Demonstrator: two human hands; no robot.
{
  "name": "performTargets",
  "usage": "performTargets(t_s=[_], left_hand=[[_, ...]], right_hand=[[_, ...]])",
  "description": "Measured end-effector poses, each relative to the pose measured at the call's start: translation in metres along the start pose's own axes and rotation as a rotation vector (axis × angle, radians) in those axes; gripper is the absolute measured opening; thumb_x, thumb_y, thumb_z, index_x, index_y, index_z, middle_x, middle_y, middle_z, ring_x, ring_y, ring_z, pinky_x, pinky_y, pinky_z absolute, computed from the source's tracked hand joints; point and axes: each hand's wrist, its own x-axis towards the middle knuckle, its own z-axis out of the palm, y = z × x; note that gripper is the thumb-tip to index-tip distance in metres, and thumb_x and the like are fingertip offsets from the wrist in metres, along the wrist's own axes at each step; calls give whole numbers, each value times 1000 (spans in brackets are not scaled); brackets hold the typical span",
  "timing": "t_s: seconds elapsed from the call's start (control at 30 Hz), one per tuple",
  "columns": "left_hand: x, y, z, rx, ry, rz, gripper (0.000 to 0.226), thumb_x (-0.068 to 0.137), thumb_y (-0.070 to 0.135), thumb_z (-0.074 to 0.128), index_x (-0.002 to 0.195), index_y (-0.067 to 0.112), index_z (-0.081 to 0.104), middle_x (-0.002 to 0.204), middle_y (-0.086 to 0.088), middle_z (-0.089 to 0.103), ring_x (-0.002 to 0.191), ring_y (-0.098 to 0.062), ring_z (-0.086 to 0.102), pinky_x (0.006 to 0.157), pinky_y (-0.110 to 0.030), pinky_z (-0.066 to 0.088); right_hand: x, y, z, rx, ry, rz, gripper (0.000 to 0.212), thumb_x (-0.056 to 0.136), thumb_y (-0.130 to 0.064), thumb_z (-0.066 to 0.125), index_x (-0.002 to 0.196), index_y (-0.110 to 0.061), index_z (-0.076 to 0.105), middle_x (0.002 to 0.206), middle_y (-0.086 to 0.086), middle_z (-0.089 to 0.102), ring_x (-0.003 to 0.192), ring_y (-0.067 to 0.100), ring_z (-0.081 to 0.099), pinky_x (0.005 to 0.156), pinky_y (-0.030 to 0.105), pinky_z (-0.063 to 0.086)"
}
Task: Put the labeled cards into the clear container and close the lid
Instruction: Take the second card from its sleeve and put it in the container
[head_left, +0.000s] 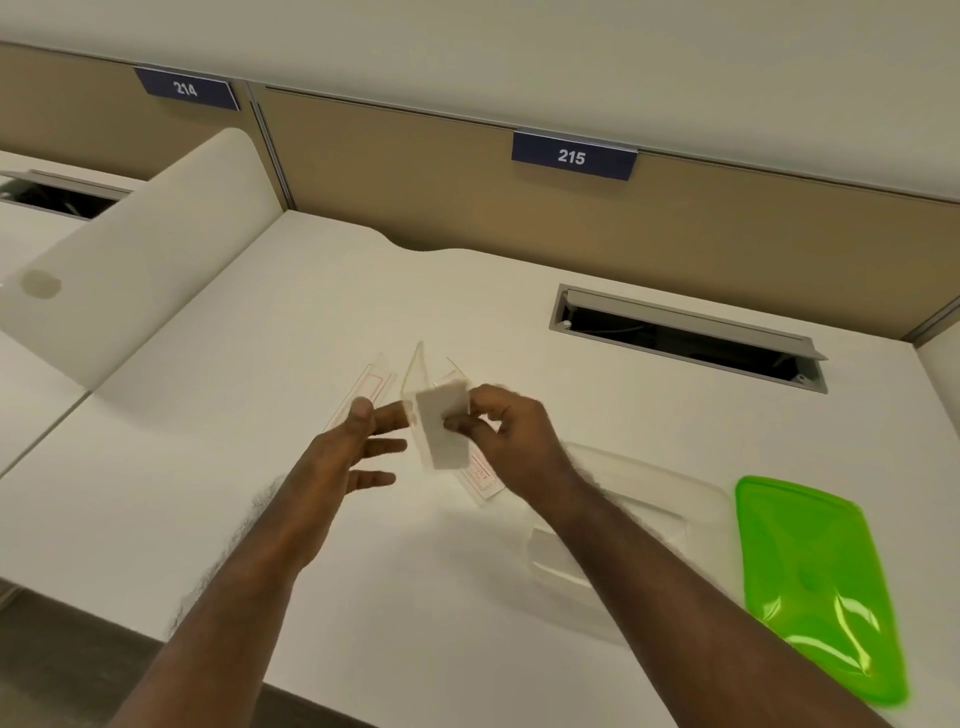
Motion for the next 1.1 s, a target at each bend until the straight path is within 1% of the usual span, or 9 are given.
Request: performTargets(t_s=[0.13, 0.23, 0.37, 0.47, 0.57, 0.67, 0.8, 0.93, 1.1], left_hand=[[4, -15, 10, 202, 16, 13, 62, 71, 59, 71, 129, 45, 55, 132, 16, 59, 123, -7, 54, 98, -36, 48], [6, -26, 18, 239, 51, 11, 73, 67, 48, 78, 134, 43, 49, 133, 9, 58, 124, -15, 54, 101, -41, 49], [9, -31, 23, 210, 80, 64, 63, 70, 38, 82, 127, 42, 55, 121, 9, 66, 108, -16, 64, 82, -25, 58], [10, -26, 24, 181, 83, 82, 54, 66, 31, 87, 113, 44, 64, 103, 13, 73, 84, -7, 70, 65, -15, 54], [12, -18, 22, 129, 50, 85, 51, 59, 27, 90, 106, 35, 70, 100, 8, 76, 82, -12, 72, 65, -17, 54], [15, -8, 21, 85, -16, 84, 56, 55, 25, 92, 107, 24, 72, 100, 0, 77, 90, -16, 73, 67, -16, 55], [19, 11, 21, 132, -80, 114, 52, 57, 26, 91, 105, 22, 72, 99, 1, 77, 89, -14, 73, 67, -16, 54], [25, 29, 31, 164, -167, 131, 47, 59, 27, 85, 104, 22, 73, 98, 0, 77, 89, -14, 73, 69, -21, 57], [37, 43, 50, 239, -248, 151, 39, 71, 14, 83, 107, 23, 72, 97, 5, 78, 90, -10, 73, 68, -15, 54]], right_hand=[[2, -15, -16, 318, 71, 179, 11, 85, -18, 69, 90, -27, 74, 84, -8, 76, 81, 7, 69, 73, 21, 55], [-3, -18, -25, 467, 126, 269, 7, 86, -20, 68, 89, -24, 73, 84, -5, 76, 71, 4, 65, 69, 18, 53], [-10, -17, -34, 628, 157, 394, 14, 87, -19, 67, 99, -14, 72, 91, 8, 74, 73, 19, 58, 85, 38, 57], [-17, -13, -43, 672, 164, 412, 17, 86, -17, 68, 102, -11, 69, 96, 14, 73, 73, 21, 60, 87, 42, 56], [-27, -4, -60, 651, 184, 407, 23, 83, -15, 71, 105, -13, 64, 95, 13, 73, 75, 21, 64, 81, 40, 59], [-39, 6, -84, 527, 219, 412, 48, 81, -14, 74, 123, -16, 52, 108, 11, 68, 87, 23, 70, 75, 36, 59], [-47, 10, -118, 324, 199, 295, 69, 80, -14, 74, 133, -39, 39, 130, -11, 54, 93, 17, 68, 75, 34, 57], [-56, 10, -154, 208, 149, 215, 57, 81, -20, 72, 129, -41, 50, 133, -16, 56, 97, 12, 66, 77, 30, 55], [-68, 8, -187, 47, 164, 176, 31, 82, -24, 72, 112, -32, 67, 113, -14, 71, 107, 6, 64, 88, 19, 50]])
